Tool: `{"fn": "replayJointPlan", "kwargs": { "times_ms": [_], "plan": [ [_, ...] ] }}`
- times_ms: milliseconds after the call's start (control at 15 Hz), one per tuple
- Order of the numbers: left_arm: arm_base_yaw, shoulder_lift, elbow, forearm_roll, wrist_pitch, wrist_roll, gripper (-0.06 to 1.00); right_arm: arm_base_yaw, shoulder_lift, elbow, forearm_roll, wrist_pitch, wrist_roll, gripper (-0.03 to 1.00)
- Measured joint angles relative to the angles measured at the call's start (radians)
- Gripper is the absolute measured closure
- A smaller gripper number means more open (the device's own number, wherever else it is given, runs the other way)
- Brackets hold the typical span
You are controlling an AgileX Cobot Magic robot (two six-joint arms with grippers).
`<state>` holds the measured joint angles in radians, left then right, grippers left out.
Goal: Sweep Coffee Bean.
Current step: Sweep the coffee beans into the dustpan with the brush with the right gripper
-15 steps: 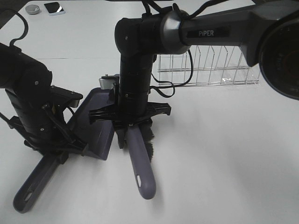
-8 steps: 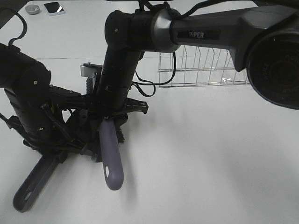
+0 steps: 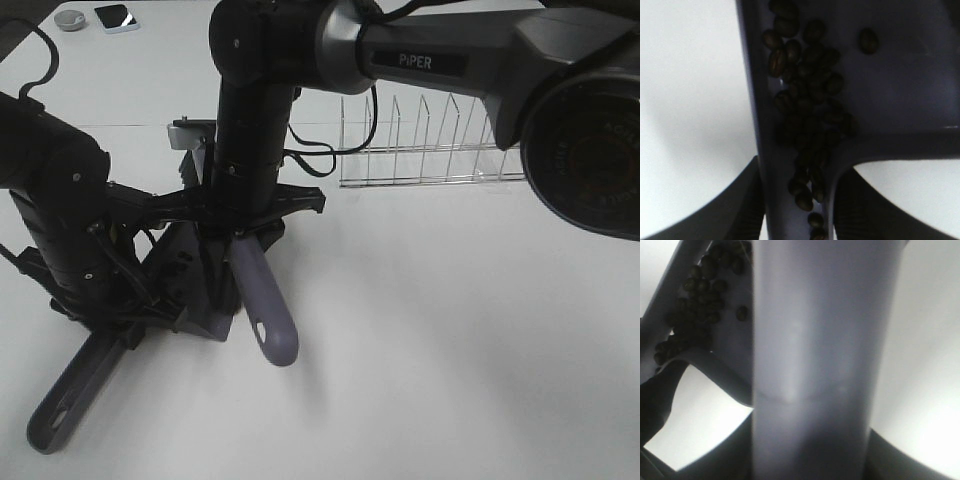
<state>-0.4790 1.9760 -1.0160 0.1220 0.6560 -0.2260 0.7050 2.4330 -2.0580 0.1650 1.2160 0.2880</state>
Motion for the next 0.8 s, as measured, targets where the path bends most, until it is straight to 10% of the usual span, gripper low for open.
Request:
{"fn": "replayJointPlan", "kwargs": {
  "times_ms": [800],
  "plan": [
    [0.0, 0.0, 0.0, 0.0, 0.0, 0.003, 0.61, -0.005, -0.162, 0.018, -0.202, 0.008, -0.031, 0.65]
  ]
}}
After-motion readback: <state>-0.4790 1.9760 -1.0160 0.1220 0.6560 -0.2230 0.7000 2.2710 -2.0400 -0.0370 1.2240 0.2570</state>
